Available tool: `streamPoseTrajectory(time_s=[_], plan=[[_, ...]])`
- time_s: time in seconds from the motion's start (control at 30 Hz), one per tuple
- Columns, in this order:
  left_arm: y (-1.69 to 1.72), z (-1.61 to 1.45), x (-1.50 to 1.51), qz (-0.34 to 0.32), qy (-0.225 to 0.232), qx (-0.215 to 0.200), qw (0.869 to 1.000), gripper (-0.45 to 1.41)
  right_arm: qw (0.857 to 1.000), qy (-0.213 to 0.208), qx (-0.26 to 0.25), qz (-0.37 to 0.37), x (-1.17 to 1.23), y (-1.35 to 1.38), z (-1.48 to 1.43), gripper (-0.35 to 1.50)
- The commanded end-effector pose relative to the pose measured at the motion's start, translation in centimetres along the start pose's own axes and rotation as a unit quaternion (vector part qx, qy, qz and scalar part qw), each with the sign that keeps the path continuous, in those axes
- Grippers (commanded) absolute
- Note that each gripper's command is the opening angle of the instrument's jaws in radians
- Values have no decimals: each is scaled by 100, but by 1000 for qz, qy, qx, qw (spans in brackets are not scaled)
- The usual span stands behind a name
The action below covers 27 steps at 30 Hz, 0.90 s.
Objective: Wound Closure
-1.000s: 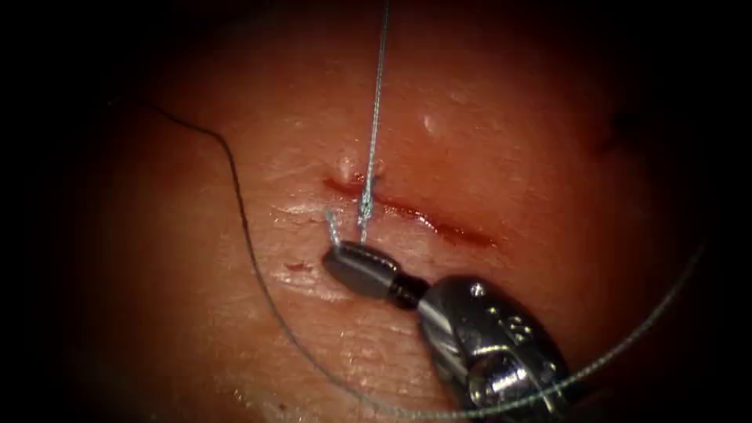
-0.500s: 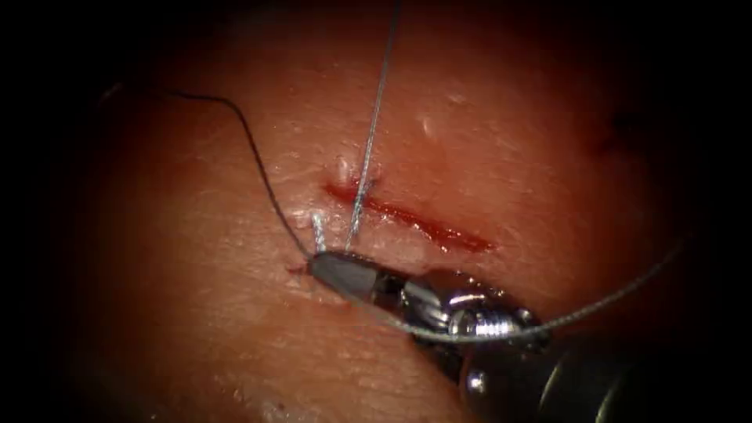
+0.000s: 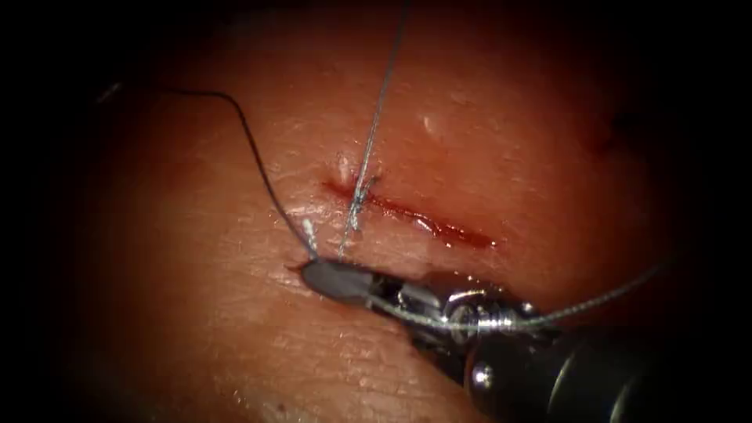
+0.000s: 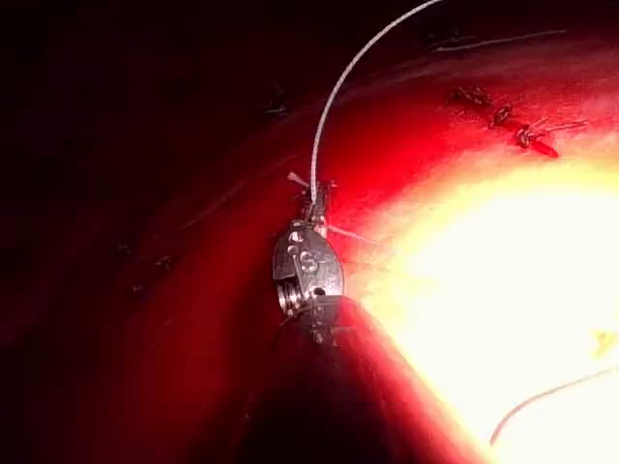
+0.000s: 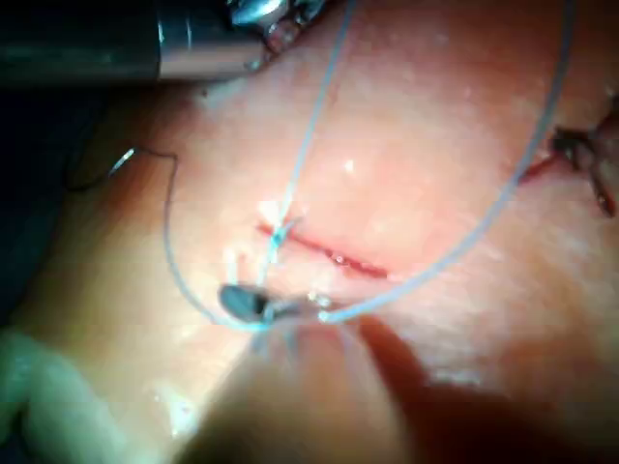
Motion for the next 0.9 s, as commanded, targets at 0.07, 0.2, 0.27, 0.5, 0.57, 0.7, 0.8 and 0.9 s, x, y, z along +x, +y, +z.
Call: streamPoseTrajectory(time_s=[0.07,0.2,0.27,0.5,0.57,0.7,0.8,0.9], plan=[[-6,7,-1,2,2,0,1000,-45,1000,-7,2,-2,-7,0,10,-35],[-6,8,0,8,0,0,1000,-45,1000,-9,2,-5,-13,0,11,-35],[-6,9,0,11,0,1,1000,-45,1000,-8,0,-5,-13,1,9,-35],[-8,15,2,24,-1,4,1000,-45,1000,-1,-3,-6,-12,3,2,-35],[-9,18,3,30,-1,6,1000,-45,1000,3,-4,-6,-11,4,1,-35],[-11,24,5,41,-2,8,999,-45,1000,13,-10,-5,-7,5,-1,-35],[-12,26,6,49,-3,13,999,-45,1000,14,-12,-8,-9,5,-2,-35],[-14,29,8,56,-4,18,998,-45,1000,9,-11,-11,-11,4,0,-35]])
